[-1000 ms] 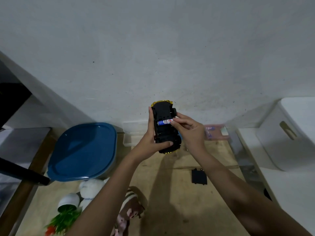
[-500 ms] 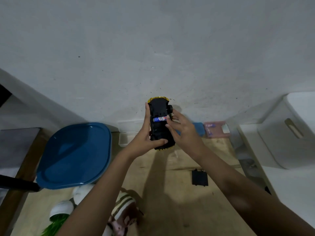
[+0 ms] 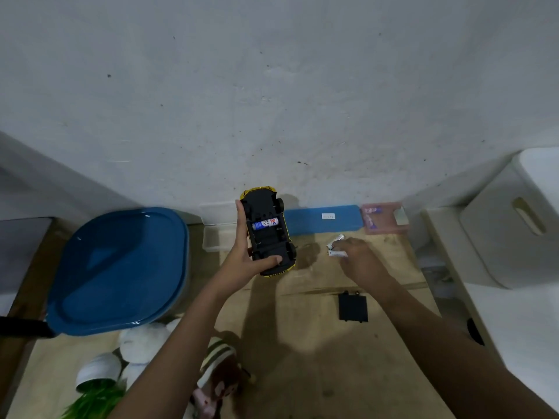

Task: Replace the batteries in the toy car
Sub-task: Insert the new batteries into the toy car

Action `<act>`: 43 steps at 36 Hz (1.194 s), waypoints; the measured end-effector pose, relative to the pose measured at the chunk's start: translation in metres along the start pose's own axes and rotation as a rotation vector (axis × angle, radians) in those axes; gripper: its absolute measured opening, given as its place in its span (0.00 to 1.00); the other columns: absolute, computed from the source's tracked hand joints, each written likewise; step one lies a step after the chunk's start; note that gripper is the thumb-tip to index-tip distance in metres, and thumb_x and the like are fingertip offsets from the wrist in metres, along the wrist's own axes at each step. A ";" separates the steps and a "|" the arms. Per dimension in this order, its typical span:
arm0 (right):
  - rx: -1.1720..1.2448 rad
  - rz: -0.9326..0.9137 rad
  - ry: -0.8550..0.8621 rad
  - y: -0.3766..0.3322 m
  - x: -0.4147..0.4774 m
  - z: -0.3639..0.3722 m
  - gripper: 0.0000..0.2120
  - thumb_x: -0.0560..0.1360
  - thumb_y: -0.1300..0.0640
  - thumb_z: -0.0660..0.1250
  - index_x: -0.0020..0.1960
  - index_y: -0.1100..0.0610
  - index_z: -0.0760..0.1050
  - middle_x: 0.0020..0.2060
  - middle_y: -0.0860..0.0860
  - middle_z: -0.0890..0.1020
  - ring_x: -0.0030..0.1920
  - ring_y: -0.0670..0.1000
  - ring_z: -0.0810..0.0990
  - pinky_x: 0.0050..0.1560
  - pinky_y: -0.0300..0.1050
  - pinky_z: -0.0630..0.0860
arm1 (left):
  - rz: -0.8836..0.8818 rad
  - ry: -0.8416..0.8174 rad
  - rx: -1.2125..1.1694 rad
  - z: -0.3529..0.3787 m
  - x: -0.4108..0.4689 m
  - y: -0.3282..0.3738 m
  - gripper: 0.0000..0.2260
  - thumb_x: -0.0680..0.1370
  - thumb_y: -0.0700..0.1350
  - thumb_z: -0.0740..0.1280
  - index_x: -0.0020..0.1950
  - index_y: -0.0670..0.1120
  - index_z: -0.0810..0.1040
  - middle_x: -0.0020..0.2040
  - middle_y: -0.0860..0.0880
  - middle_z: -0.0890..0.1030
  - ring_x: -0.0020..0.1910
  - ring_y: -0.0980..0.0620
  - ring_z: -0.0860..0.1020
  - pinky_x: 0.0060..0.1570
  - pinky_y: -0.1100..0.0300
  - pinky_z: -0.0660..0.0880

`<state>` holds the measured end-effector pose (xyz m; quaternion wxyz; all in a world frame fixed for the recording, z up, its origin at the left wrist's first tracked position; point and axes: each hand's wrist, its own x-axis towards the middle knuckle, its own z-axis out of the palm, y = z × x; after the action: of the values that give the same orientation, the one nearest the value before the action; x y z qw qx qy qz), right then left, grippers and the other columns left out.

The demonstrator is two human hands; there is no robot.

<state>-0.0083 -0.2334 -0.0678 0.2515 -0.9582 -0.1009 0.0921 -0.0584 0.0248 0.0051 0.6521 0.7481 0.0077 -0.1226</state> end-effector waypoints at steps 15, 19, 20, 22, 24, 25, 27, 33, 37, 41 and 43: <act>0.213 -0.164 0.147 -0.044 0.007 -0.018 0.17 0.79 0.62 0.59 0.67 0.57 0.70 0.57 0.55 0.74 0.55 0.52 0.74 0.55 0.45 0.73 | -0.041 -0.020 -0.011 -0.002 -0.003 -0.006 0.52 0.73 0.31 0.70 0.72 0.63 0.32 0.62 0.72 0.57 0.51 0.81 0.70 0.49 0.74 0.73; 0.456 -0.377 0.183 -0.095 0.009 -0.042 0.12 0.78 0.61 0.61 0.62 0.57 0.74 0.51 0.49 0.75 0.50 0.41 0.75 0.53 0.33 0.73 | -0.019 -0.034 -0.012 0.002 -0.001 -0.003 0.52 0.72 0.31 0.70 0.72 0.63 0.32 0.63 0.72 0.57 0.51 0.79 0.72 0.48 0.72 0.74; 0.474 -0.426 0.192 -0.105 0.009 -0.045 0.12 0.78 0.62 0.63 0.61 0.58 0.74 0.50 0.49 0.76 0.50 0.38 0.75 0.53 0.30 0.73 | -0.008 -0.038 -0.005 0.004 -0.001 -0.002 0.52 0.72 0.32 0.70 0.72 0.64 0.33 0.64 0.71 0.57 0.52 0.79 0.71 0.50 0.71 0.74; 0.464 -0.506 0.211 -0.121 0.008 -0.045 0.12 0.76 0.63 0.66 0.59 0.59 0.76 0.48 0.49 0.77 0.47 0.36 0.75 0.52 0.31 0.74 | 0.010 -0.050 0.007 0.005 -0.002 0.002 0.52 0.72 0.32 0.70 0.71 0.65 0.33 0.66 0.71 0.57 0.56 0.76 0.71 0.52 0.69 0.74; 0.428 -0.562 0.215 -0.128 0.007 -0.042 0.12 0.75 0.63 0.67 0.58 0.60 0.77 0.47 0.51 0.78 0.46 0.41 0.76 0.51 0.34 0.76 | 0.022 -0.055 0.012 0.006 -0.003 0.006 0.52 0.72 0.32 0.70 0.71 0.66 0.33 0.67 0.68 0.59 0.58 0.72 0.73 0.53 0.67 0.75; 0.401 -0.592 0.222 -0.130 0.006 -0.040 0.12 0.74 0.63 0.67 0.57 0.61 0.77 0.47 0.53 0.79 0.46 0.43 0.77 0.50 0.35 0.76 | 0.027 -0.053 0.014 0.006 -0.003 0.007 0.52 0.72 0.32 0.70 0.72 0.65 0.33 0.67 0.67 0.61 0.57 0.71 0.74 0.52 0.66 0.75; 0.351 -0.643 0.239 -0.131 0.004 -0.038 0.11 0.74 0.64 0.67 0.56 0.62 0.78 0.48 0.56 0.81 0.47 0.46 0.77 0.50 0.36 0.75 | 0.034 -0.054 0.018 0.005 -0.005 0.010 0.53 0.72 0.32 0.71 0.72 0.65 0.34 0.69 0.64 0.61 0.56 0.70 0.75 0.52 0.66 0.75; 0.261 -0.657 0.212 -0.133 0.003 -0.039 0.13 0.73 0.65 0.68 0.57 0.60 0.79 0.47 0.55 0.81 0.47 0.50 0.79 0.50 0.39 0.76 | 0.040 -0.051 0.052 0.003 -0.010 0.012 0.53 0.71 0.32 0.72 0.73 0.64 0.36 0.67 0.70 0.59 0.60 0.75 0.69 0.54 0.68 0.73; 0.149 -0.679 0.222 -0.134 0.000 -0.039 0.11 0.71 0.64 0.69 0.53 0.60 0.81 0.43 0.53 0.84 0.45 0.53 0.81 0.47 0.43 0.78 | 0.030 -0.056 0.074 0.000 -0.010 0.014 0.54 0.70 0.34 0.74 0.73 0.66 0.36 0.67 0.68 0.62 0.61 0.72 0.69 0.60 0.63 0.72; 0.129 -0.667 0.244 -0.140 0.002 -0.042 0.10 0.70 0.65 0.69 0.51 0.60 0.81 0.42 0.54 0.84 0.44 0.55 0.81 0.44 0.48 0.80 | 0.030 -0.063 0.072 -0.003 -0.010 0.020 0.54 0.70 0.34 0.73 0.72 0.67 0.36 0.69 0.68 0.61 0.64 0.71 0.67 0.61 0.63 0.72; 0.114 -0.670 0.262 -0.143 0.003 -0.044 0.09 0.69 0.66 0.70 0.49 0.59 0.82 0.41 0.53 0.84 0.43 0.55 0.81 0.41 0.49 0.80 | 0.033 -0.062 0.070 -0.005 -0.009 0.022 0.53 0.70 0.35 0.73 0.72 0.69 0.37 0.68 0.68 0.61 0.63 0.71 0.68 0.60 0.62 0.73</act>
<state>-0.0165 -0.1313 0.0408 0.3316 -0.8600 -0.3709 -0.1135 -0.0626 0.0274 0.0291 0.6272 0.7665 -0.0290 -0.1350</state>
